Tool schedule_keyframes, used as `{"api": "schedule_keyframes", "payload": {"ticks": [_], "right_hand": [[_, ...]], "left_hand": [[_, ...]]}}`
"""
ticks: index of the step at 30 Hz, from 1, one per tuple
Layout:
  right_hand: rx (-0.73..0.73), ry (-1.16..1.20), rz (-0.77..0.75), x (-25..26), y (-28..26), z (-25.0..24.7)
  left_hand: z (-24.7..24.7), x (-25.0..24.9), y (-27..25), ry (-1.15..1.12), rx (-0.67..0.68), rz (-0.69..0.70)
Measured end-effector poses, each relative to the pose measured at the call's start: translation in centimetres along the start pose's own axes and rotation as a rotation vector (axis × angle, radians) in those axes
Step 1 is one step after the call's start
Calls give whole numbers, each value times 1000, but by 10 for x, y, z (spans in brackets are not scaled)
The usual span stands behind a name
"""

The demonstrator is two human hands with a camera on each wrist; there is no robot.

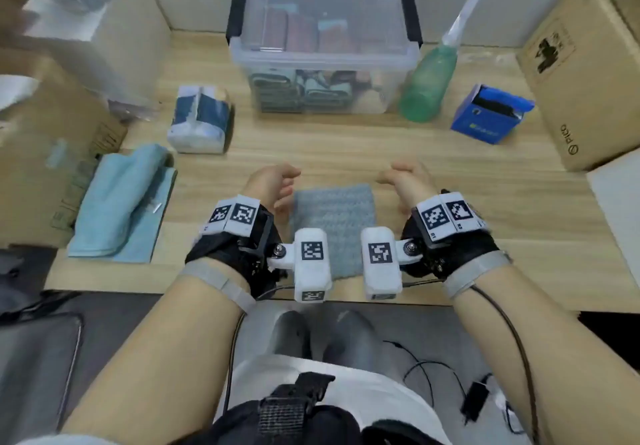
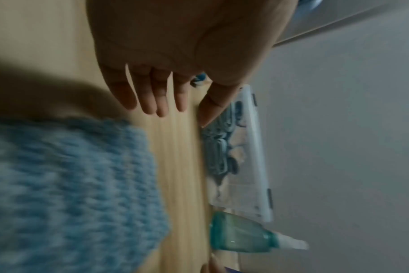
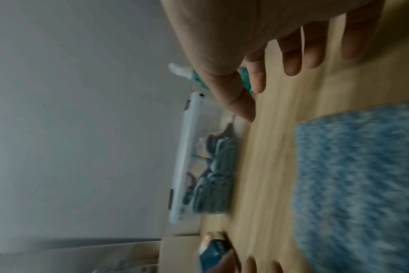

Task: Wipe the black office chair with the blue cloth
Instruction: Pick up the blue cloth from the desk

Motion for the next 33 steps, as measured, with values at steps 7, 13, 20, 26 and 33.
{"api": "schedule_keyframes", "payload": {"ticks": [7, 13, 20, 26, 33], "right_hand": [[135, 48, 167, -58, 6, 38], [171, 77, 160, -71, 0, 54], [321, 201, 223, -81, -2, 85], [601, 112, 261, -82, -19, 138], [943, -166, 340, -113, -87, 237]], "left_hand": [[-9, 68, 13, 105, 72, -244], [-2, 80, 18, 112, 156, -242], [-4, 97, 1, -230, 184, -194], [-49, 135, -30, -469, -40, -47], [-111, 221, -111, -847, -283, 73]]}}
Point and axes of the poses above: each hand's wrist, its own y-axis towards the middle knuckle, its own z-axis out of the palm, x = y × z, the point moved 9 cm from there along y, towards the middle knuckle, and after that the axes turned 9 degrees about x, right-handed, at the moved point
